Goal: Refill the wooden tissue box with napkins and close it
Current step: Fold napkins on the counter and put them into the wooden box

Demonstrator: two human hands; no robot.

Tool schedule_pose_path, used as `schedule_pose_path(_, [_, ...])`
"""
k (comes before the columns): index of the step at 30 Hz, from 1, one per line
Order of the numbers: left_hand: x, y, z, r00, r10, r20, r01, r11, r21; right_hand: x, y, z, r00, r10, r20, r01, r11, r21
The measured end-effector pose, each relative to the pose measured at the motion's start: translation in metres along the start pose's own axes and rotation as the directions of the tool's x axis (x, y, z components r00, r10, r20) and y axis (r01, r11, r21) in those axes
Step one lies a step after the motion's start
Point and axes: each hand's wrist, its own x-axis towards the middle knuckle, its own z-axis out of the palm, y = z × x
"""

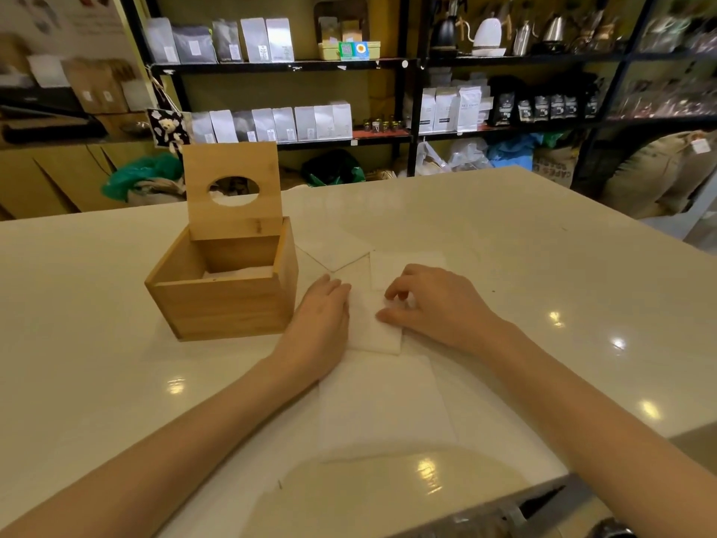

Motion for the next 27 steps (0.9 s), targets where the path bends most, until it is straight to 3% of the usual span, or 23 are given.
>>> schedule_pose_path(4, [-0.003, -0.001, 0.005, 0.998, -0.022, 0.054, 0.024, 1.0, -0.018, -0.001, 0.003, 0.004, 0.999, 0.024, 0.036, -0.027, 0.996, 0.09])
schedule_pose_path(11, [-0.005, -0.003, 0.001, 0.996, -0.033, -0.077, 0.021, 0.988, -0.153, -0.005, 0.005, 0.005, 1.0, 0.024, -0.012, -0.018, 0.943, 0.334])
schedule_pose_path(17, [-0.012, 0.008, -0.016, 0.968, -0.002, -0.249, -0.046, 0.981, -0.187, -0.011, -0.001, -0.006, 0.974, 0.076, -0.214, 0.066, 0.806, 0.588])
schedule_pose_path(20, [-0.018, 0.017, -0.031, 0.958, 0.022, -0.287, -0.085, 0.974, -0.21, -0.021, -0.003, -0.019, 0.965, 0.117, -0.235, 0.091, 0.692, 0.716])
schedule_pose_path(24, [-0.025, 0.025, -0.055, 0.984, 0.008, -0.177, -0.08, 0.913, -0.401, -0.038, -0.006, -0.037, 0.975, 0.136, -0.177, 0.075, 0.543, 0.836])
schedule_pose_path(27, [-0.031, 0.029, -0.068, 0.994, -0.106, 0.034, 0.104, 0.767, -0.633, -0.051, -0.006, -0.045, 0.992, 0.121, -0.029, -0.028, 0.443, 0.896])
